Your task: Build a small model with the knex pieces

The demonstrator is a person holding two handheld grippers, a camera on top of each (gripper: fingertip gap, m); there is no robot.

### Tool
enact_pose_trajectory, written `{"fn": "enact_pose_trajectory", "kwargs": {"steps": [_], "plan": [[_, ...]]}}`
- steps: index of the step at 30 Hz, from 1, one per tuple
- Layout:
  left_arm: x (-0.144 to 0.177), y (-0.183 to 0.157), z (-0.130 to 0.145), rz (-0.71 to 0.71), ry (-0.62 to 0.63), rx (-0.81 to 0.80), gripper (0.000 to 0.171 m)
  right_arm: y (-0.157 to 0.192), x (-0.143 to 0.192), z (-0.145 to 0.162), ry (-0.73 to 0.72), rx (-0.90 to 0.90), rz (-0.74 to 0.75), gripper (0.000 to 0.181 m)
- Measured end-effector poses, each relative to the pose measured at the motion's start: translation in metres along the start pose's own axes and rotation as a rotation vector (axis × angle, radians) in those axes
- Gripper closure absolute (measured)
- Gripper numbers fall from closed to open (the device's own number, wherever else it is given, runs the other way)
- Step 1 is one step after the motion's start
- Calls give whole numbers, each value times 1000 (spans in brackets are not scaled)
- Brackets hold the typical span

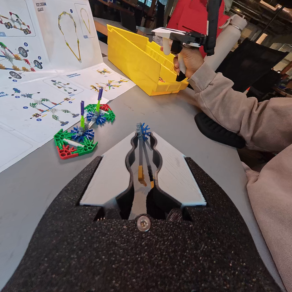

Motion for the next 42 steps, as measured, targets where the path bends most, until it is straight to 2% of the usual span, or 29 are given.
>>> {"fn": "enact_pose_trajectory", "kwargs": {"steps": [3,6,10,14,16,18,23,26,29,34,38,42], "plan": [[2,-8,-4,39,-34,-27,158,10,6,-16,-74,21,-24,152],[3,-14,-7,64,-61,-60,158,47,15,-40,-196,112,-136,154],[5,-21,-10,90,-99,-82,158,154,27,-61,-289,216,-573,159],[8,-26,-15,121,-146,-74,158,280,52,-41,-203,202,-1141,159],[11,-28,-19,148,-177,-53,158,323,56,-21,-130,179,-1271,158],[14,-30,-22,171,-203,-36,158,352,55,0,-47,185,-1334,156],[18,-37,-26,228,-234,-29,158,371,45,13,-24,52,-1339,162],[19,-40,-28,256,-248,-22,158,376,48,18,-13,63,-1349,162],[17,-43,-25,273,-239,-26,158,379,50,21,-10,81,-1341,172],[19,-49,-23,348,-225,0,156,374,52,15,-43,63,-1356,179],[19,-47,-22,345,-215,-4,149,366,53,10,-52,39,-1359,180],[19,-45,-22,325,-215,-16,154,367,57,11,-37,11,-1390,180]]}}
Point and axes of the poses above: each gripper's, where its closed fingertips meet, x back along the fingers, z out of its underside, y = z × x across the jaws, the point moved 4 cm from there along x, back along the fingers, and after that the axes turned 12 degrees about -z, right-handed, at the moved point
